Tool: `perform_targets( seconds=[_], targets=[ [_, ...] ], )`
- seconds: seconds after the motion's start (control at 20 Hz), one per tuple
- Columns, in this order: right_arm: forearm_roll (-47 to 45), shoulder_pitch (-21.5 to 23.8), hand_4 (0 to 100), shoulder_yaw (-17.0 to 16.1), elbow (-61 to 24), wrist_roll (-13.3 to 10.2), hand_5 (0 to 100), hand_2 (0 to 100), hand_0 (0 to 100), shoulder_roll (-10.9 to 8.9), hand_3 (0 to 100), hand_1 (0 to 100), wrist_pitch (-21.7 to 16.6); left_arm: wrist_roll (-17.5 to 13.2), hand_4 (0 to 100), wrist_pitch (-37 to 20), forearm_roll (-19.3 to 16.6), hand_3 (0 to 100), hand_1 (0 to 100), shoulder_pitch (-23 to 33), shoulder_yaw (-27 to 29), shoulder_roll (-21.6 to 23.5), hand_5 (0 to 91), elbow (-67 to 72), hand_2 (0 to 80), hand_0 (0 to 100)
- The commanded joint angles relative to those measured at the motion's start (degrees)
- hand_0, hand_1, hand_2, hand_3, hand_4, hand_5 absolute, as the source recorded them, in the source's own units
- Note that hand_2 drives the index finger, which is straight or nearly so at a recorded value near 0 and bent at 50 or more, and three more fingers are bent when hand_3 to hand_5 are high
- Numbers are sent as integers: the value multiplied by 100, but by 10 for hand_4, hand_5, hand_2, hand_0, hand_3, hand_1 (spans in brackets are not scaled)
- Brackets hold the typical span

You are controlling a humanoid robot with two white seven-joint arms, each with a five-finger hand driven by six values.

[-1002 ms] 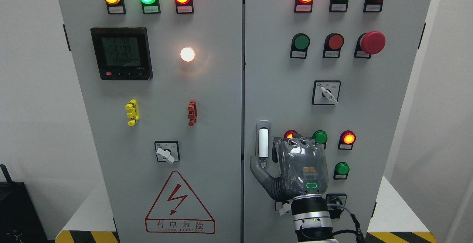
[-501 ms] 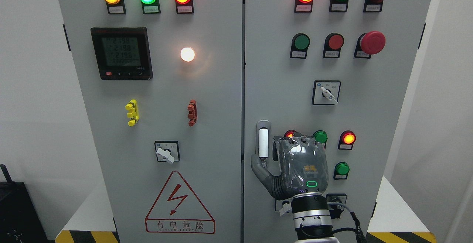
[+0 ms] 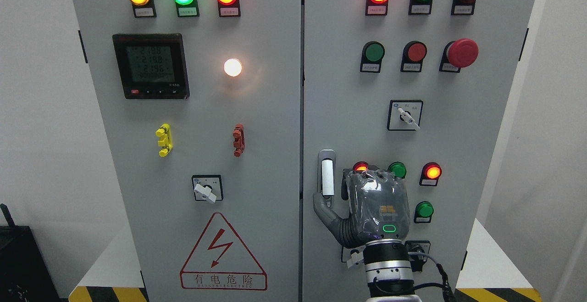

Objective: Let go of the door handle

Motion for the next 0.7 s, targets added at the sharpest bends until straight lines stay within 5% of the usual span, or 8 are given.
perform_targets(
  seconds=[0.0,0.65],
  targets=[
    [-12,6,766,-11,-15,-6,692,767,377,2,992,409,12,-3,3,-4,0,107,0,0,0,0,0,0,48,0],
    [-21,50,766,-20,-59,-6,693,766,379,10,992,422,20,-3,4,-4,0,107,0,0,0,0,0,0,48,0]
  ],
)
